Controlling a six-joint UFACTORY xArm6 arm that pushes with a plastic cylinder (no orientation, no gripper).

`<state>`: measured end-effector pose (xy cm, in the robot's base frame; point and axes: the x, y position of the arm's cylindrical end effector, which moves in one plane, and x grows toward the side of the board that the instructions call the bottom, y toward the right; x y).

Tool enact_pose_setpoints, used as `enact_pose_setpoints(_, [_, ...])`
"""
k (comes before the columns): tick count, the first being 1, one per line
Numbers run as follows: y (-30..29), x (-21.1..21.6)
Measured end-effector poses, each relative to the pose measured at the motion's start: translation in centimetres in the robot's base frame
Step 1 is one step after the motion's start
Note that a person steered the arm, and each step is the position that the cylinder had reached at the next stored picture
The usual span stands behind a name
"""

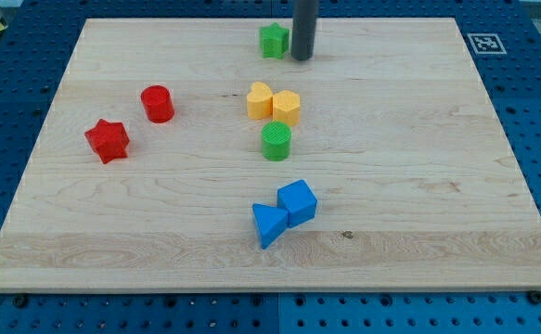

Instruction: Slide the green circle to the green star

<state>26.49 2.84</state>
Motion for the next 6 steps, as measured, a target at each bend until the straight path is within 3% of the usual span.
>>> enact_pose_setpoints(2, [-3.7, -1.3])
enact_pose_setpoints(3, [-2.4, -0.6])
enact_pose_setpoints(6, [8.3, 15.4])
